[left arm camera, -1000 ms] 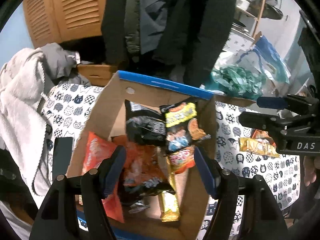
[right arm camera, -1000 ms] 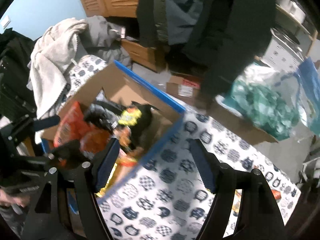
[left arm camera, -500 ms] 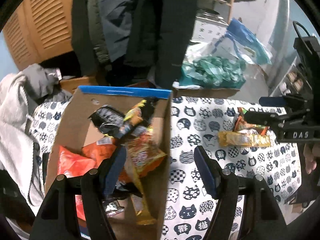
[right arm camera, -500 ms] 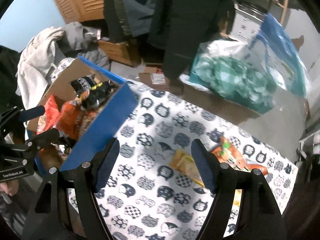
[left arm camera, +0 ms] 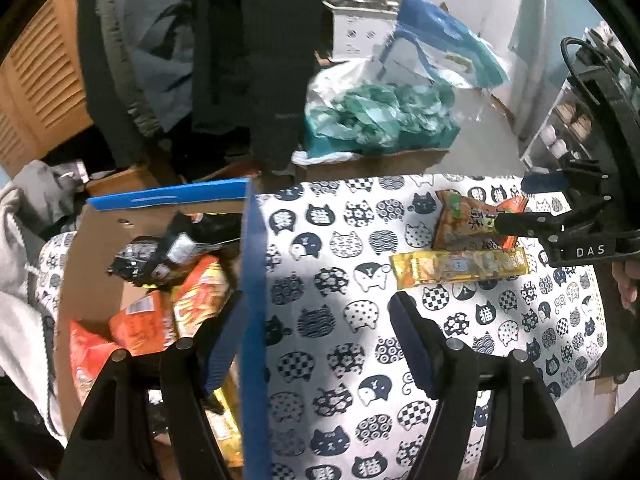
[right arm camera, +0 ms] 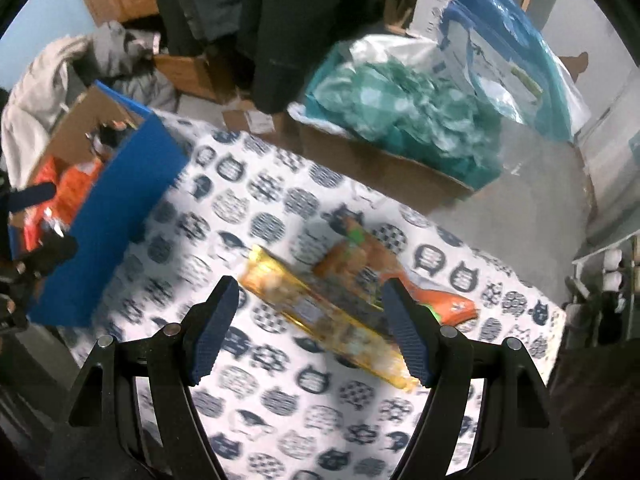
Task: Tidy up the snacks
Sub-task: 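Move both tools over the yellow wafer bar and orange-green bag, then grasp the yellow wafer bar with the left tool while the right tool grasps the orange-green bag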
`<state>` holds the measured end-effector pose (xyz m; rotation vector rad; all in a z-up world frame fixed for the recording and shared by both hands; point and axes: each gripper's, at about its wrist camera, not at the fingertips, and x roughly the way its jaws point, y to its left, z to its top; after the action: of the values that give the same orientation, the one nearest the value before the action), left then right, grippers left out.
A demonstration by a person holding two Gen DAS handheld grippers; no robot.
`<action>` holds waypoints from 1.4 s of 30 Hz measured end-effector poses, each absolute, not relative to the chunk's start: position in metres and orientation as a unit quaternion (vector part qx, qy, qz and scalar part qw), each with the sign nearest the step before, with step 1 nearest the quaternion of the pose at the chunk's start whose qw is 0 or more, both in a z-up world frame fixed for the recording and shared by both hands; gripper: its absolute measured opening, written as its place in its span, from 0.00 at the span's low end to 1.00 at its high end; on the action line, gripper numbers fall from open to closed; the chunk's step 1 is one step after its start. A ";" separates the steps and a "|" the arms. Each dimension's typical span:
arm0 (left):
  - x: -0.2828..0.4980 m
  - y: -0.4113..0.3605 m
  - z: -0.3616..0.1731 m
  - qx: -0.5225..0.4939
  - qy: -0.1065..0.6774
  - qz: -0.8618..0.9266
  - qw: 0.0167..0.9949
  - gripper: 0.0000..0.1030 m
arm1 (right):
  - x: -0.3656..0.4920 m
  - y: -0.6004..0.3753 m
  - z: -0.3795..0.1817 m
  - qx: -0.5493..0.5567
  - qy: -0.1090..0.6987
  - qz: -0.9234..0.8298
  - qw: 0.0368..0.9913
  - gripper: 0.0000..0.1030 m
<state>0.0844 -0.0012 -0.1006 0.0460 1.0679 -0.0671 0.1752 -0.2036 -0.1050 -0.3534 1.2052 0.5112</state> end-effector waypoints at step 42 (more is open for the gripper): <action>0.139 -0.052 -0.192 0.020 0.590 -0.067 0.804 0.71 | 0.205 -0.227 -0.228 -0.307 0.598 0.249 0.697 0.44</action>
<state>0.1393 -0.0520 -0.1922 0.0423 1.2637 -0.1432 0.2049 -0.2269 -0.2281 -0.6839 1.3340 0.5554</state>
